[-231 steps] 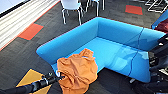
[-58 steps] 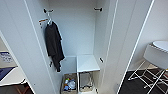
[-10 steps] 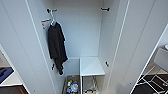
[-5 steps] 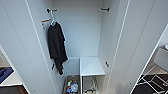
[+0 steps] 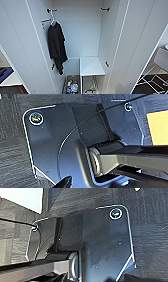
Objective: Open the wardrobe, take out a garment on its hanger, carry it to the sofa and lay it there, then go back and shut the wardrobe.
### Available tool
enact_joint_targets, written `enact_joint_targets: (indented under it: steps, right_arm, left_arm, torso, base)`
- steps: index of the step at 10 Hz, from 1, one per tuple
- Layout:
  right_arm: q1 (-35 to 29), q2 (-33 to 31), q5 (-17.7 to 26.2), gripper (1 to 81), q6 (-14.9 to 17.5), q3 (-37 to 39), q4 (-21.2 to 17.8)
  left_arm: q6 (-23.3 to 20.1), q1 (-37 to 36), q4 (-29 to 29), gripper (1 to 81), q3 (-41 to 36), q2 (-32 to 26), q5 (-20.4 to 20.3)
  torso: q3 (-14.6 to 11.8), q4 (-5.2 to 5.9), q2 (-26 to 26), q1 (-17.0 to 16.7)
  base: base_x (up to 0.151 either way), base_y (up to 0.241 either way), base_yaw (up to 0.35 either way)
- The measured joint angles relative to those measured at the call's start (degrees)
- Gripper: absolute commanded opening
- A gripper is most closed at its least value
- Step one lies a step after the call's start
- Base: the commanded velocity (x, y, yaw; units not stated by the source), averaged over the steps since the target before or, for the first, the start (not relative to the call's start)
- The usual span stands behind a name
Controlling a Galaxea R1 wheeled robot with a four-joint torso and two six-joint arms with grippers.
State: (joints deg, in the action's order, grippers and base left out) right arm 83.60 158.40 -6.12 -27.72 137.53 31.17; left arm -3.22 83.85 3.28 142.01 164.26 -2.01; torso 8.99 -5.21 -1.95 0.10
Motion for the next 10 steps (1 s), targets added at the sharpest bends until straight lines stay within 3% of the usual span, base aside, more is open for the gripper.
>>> enact_joint_targets:
  steps: [5,10]
  right_arm:
    - [-4.2,-16.7,-4.2,81.1,-3.8,-12.9,-0.1]
    - [-14.7,-26.6,-8.9,81.1,-12.5,-17.3,-0.1]
  left_arm:
    - [3.6,-1.4,-0.5,81.1,-20.6,-21.9,-3.3]
    - [16.2,-6.2,-0.8,81.1,-29.3,-39.7,-7.0]
  torso:
    - [0.0,0.00,0.0,0.0]
    - [0.0,0.00,0.0,0.0]
  base:
    - [0.000,0.000,0.000]
    - [0.000,0.000,0.000]
